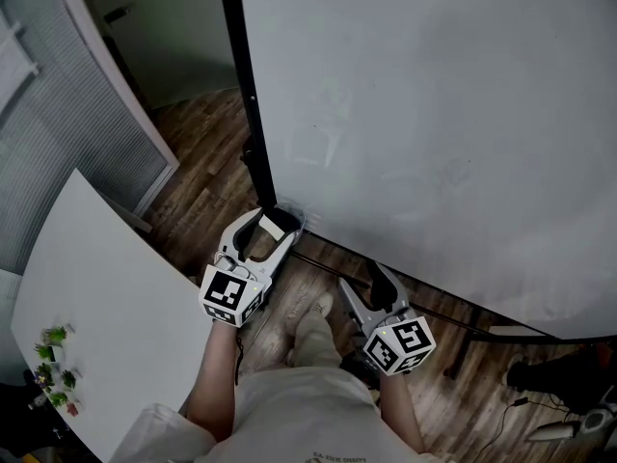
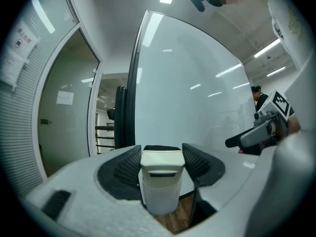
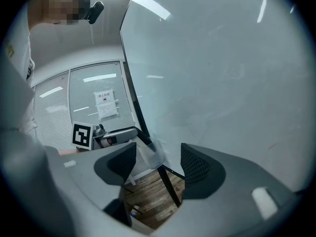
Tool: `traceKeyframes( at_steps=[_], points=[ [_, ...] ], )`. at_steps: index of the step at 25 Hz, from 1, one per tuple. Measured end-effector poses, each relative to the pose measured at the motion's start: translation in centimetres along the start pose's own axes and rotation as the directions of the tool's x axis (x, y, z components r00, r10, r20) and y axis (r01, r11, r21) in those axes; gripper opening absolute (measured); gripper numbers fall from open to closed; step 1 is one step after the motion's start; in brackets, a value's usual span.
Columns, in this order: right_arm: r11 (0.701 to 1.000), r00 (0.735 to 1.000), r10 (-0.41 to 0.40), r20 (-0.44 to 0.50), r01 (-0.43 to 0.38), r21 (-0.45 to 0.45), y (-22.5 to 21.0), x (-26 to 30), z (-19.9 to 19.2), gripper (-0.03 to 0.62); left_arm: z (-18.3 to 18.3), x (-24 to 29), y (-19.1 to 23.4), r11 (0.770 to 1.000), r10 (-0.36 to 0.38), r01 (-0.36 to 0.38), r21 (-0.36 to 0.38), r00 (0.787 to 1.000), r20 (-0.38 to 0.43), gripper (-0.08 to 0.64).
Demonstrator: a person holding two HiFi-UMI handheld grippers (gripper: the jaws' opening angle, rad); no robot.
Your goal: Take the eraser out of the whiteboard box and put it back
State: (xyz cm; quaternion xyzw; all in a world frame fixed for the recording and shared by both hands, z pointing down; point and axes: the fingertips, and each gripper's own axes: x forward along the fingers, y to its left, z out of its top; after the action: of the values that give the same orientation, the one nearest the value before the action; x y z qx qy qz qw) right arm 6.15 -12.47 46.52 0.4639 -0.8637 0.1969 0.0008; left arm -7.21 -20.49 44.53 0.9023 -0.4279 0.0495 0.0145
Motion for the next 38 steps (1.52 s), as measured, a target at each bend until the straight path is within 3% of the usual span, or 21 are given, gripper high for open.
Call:
traceKeyframes(
  at_steps=[38],
  points=[
    [0.999, 0.999, 0.016, 0.038, -0.015, -0.029, 2.2, -2.5, 0.8, 0.278, 3.7, -3.8, -1.1, 0.999, 0.028, -0.03, 0.027, 0.996, 0.081, 0.259]
  ],
)
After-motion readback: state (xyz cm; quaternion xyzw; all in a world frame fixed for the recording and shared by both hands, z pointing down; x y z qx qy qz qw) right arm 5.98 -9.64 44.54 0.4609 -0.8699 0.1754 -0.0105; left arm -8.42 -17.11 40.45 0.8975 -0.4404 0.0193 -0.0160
